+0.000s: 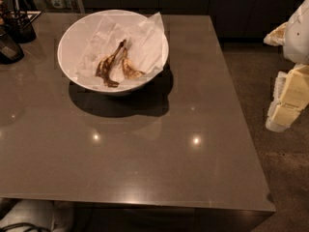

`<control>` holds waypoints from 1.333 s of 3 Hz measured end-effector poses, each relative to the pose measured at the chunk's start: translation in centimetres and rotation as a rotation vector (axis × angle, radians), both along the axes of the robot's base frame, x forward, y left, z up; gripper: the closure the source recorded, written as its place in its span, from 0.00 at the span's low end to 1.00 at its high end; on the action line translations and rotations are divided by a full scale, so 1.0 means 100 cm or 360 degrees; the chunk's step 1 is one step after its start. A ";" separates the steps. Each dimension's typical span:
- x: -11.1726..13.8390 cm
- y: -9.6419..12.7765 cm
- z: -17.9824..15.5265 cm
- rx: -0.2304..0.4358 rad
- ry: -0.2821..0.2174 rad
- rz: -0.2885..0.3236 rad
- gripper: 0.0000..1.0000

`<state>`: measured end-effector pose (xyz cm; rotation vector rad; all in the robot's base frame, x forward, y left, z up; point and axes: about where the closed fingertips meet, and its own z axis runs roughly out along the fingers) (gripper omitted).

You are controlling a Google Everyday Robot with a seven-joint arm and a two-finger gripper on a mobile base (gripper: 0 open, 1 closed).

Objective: Pick banana from white bowl

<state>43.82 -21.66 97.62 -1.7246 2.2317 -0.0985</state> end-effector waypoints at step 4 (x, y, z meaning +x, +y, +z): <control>0.051 0.043 -0.022 -0.0024 0.0233 0.0032 0.00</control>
Offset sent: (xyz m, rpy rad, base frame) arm 0.0162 0.0118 0.0012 0.0145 0.0836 -0.0499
